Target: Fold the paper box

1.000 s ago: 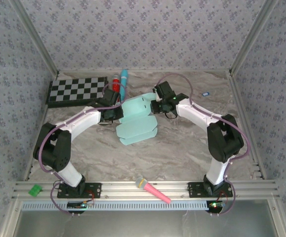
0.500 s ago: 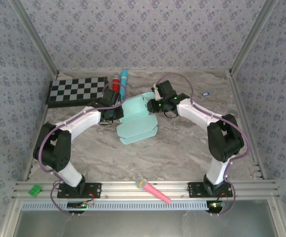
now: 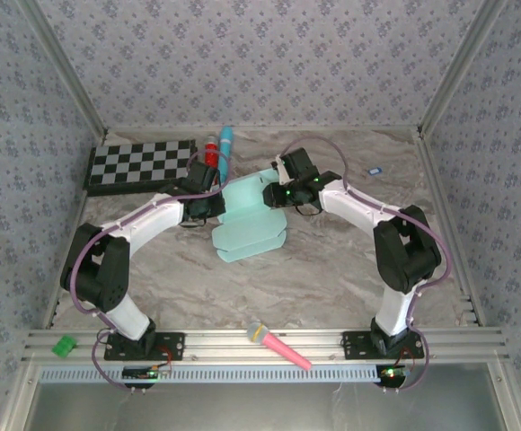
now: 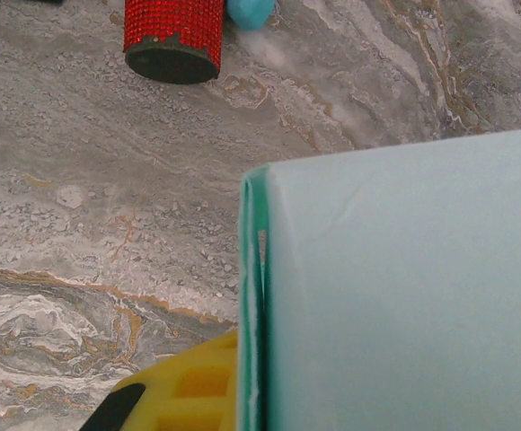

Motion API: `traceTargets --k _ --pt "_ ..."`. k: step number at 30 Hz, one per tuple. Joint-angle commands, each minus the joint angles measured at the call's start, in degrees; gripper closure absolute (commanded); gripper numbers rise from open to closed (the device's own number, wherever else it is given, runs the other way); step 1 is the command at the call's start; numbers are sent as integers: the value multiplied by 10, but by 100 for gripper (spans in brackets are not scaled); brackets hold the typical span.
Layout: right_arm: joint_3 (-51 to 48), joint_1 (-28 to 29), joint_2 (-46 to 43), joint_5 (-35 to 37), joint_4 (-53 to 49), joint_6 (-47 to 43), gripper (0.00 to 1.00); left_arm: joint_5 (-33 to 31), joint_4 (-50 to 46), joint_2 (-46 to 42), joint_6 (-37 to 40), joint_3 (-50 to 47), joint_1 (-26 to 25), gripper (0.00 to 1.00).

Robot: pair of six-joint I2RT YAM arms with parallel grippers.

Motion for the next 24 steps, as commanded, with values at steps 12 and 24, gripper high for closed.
traceTargets --k 12,24 --pt "-59 -15 -143 65 -12 -68 65 2 3 -10 14 18 -2 100" --pt "-108 -114 -158 51 22 -81 66 25 13 -18 52 19 -2 100"
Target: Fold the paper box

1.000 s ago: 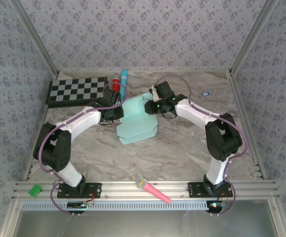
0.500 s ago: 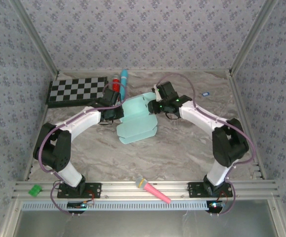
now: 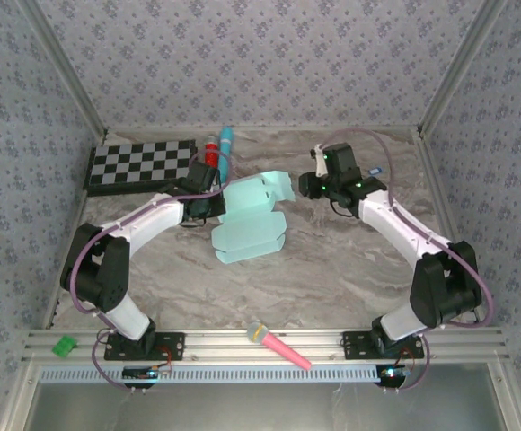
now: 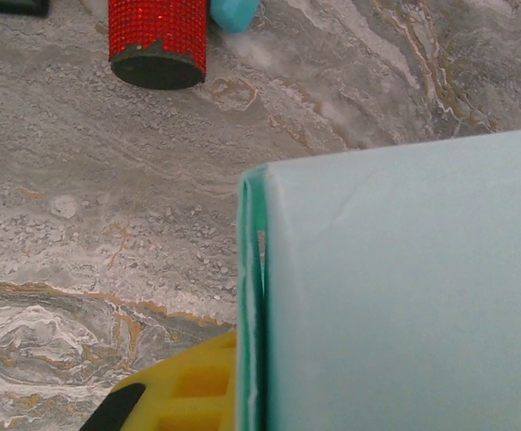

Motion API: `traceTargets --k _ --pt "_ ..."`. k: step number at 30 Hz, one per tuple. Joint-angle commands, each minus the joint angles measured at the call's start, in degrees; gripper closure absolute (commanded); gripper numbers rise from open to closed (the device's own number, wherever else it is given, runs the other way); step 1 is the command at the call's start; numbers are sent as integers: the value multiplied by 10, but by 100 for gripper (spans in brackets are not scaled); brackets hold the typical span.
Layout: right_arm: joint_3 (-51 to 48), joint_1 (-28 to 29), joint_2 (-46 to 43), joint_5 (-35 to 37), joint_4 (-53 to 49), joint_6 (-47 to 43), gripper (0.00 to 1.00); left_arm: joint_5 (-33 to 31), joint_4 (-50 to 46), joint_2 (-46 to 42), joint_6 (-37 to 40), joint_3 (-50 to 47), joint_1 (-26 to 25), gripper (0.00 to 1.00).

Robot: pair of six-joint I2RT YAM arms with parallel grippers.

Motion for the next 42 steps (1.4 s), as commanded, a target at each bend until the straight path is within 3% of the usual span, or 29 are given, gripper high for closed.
traceTargets --k 1,11,24,42 --pt "-6 -26 27 -21 13 -25 67 20 14 -20 25 20 -2 100" --pt "56 -49 118 -118 34 -101 65 44 25 -22 37 19 -2 100" --pt "63 -28 133 -214 31 -154 65 38 19 -10 30 28 -1 100" --pt "79 16 131 -243 -17 -174 65 25 4 4 21 38 -2 100"
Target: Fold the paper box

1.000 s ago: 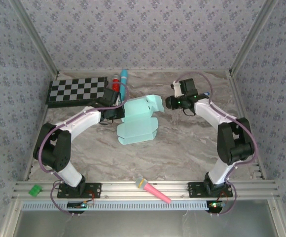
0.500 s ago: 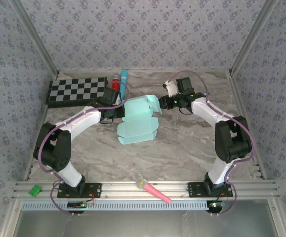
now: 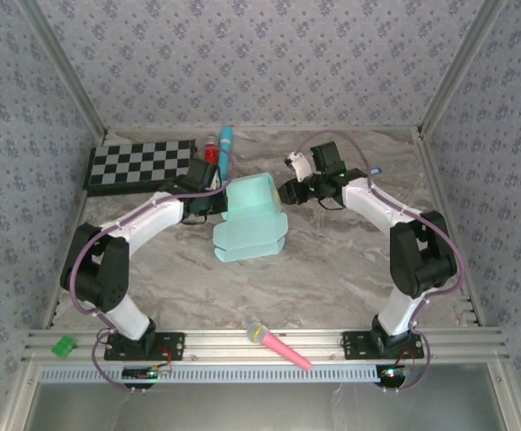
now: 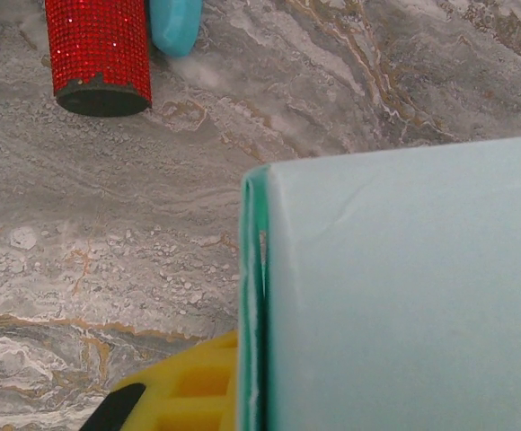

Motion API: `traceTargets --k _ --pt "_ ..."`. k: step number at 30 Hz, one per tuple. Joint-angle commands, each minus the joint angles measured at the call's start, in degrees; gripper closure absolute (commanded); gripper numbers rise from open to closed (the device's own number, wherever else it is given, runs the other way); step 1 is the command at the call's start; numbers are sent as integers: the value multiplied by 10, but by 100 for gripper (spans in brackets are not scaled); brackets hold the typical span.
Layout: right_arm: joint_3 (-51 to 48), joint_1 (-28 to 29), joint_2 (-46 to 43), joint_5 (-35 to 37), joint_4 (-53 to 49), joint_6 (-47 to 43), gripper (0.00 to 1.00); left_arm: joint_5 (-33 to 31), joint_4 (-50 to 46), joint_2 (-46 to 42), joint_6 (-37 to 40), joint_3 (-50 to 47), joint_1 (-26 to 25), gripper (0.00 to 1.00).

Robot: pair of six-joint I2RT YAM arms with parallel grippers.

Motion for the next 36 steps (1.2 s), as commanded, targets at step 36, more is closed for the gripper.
traceTargets --k 36 --pt "25 36 -15 -52 -40 -51 53 -7 -10 3 -8 22 -2 100"
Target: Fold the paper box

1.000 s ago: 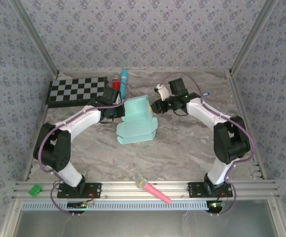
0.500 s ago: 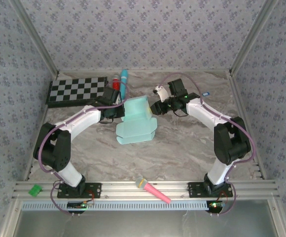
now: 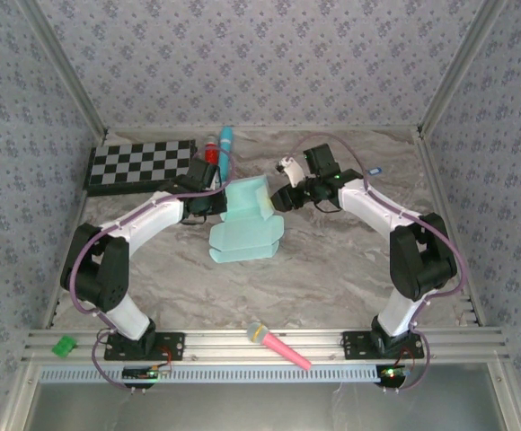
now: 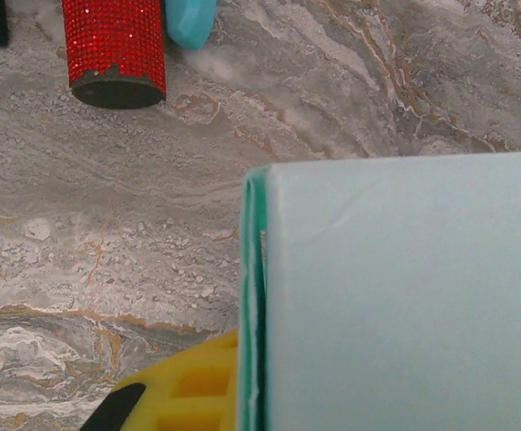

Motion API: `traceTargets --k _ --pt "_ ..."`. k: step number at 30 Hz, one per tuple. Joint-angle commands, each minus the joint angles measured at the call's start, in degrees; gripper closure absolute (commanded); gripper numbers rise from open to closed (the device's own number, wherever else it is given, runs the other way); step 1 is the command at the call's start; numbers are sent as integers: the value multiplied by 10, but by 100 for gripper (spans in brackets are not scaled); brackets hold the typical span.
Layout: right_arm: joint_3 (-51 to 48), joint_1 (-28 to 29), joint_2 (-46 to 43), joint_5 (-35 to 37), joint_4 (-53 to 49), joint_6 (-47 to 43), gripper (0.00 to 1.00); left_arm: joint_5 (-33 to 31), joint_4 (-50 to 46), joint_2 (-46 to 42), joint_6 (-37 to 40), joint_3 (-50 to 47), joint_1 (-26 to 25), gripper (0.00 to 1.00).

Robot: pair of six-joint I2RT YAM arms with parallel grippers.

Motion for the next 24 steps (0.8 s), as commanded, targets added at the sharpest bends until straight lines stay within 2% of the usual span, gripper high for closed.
traceTargets --k 1,12,24 --pt "22 10 -7 -35 -8 -9 53 1 2 2 -6 21 -2 100" --pt "19 11 -10 -22 -12 -15 54 5 3 -2 -7 18 -2 100" --pt "45 33 40 70 20 4 50 22 10 -14 -2 18 -1 100"
